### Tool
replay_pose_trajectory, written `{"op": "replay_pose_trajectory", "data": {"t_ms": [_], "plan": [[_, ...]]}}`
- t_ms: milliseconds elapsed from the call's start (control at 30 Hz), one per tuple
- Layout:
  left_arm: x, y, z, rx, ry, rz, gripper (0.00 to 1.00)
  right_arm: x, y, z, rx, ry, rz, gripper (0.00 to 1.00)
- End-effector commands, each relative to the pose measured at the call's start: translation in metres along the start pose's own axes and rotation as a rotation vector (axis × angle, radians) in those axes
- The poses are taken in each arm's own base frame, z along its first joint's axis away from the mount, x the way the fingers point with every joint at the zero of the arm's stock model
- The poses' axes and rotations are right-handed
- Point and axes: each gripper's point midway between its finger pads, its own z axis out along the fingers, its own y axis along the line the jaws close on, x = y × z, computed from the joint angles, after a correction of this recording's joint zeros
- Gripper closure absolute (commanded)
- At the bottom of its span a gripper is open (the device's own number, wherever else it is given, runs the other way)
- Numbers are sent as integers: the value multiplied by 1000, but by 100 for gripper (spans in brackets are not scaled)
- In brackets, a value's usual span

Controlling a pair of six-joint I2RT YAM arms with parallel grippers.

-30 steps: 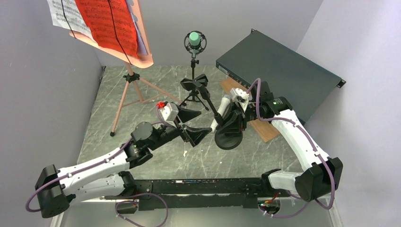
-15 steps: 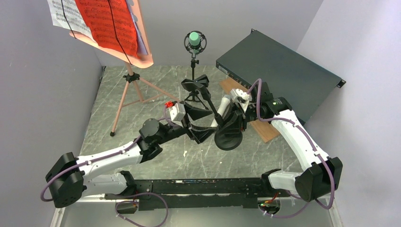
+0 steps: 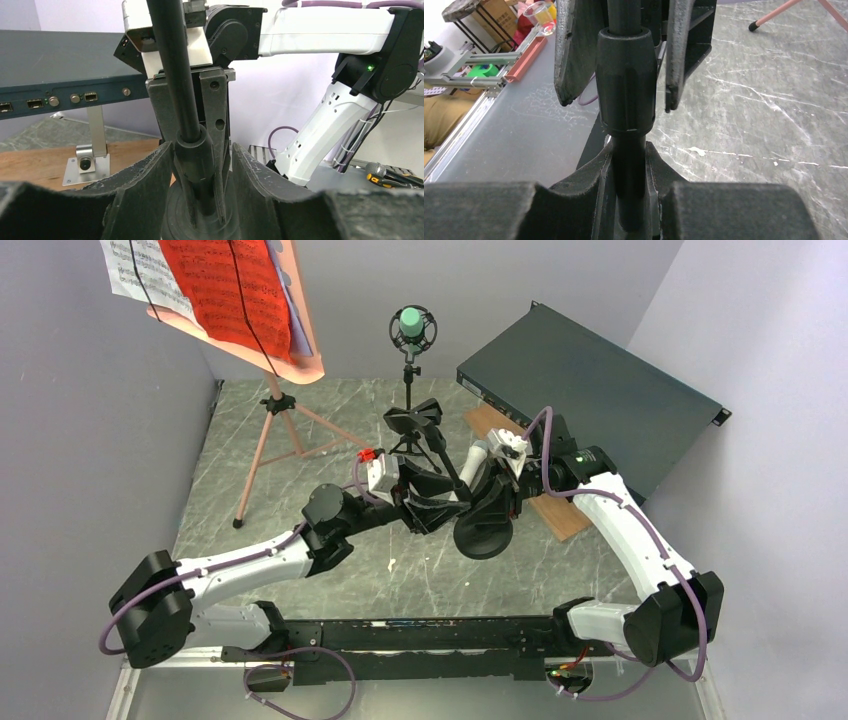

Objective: Pack up the instrument practice props
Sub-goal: Unscrew the knob on the microphone stand.

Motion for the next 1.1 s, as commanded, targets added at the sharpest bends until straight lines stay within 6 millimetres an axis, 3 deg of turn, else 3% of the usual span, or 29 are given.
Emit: {"op": "replay_pose_trajectory", "data": {"t_ms": [0, 167, 233, 300, 333, 433, 600, 733, 833, 967, 1067], "plan": [[-32, -14, 9, 72, -99, 13, 50, -14, 7, 1, -44, -55, -77, 100], [-37, -11, 9, 48, -121, -8, 56, -12, 5, 0, -33, -44, -75, 100], [-39, -6, 8, 17, -132, -14, 66, -11, 3, 0, -30, -41, -73, 100], [-43, -1, 6, -20, -145, -23, 96, -10, 2, 0, -23, -35, -71, 100], [-44, 3, 5, -49, -148, -39, 100, -9, 0, 0, -16, -28, -68, 100], [-47, 13, 2, -171, -145, -70, 100, -4, -8, -1, 22, 0, -50, 100], [-45, 55, -15, -722, -119, -285, 100, 0, -27, -7, 111, 30, 1, 100], [-27, 58, -15, -943, -51, -458, 100, 2, -36, -8, 142, 36, 24, 100], [-30, 51, -14, -999, -47, -424, 100, 3, -39, -8, 146, 35, 44, 100], [-41, 43, -12, -932, -89, -391, 98, 3, -37, -8, 138, 31, 40, 100], [-46, 34, -10, -847, -58, -321, 84, 1, -33, -7, 114, 21, 32, 100]]}}
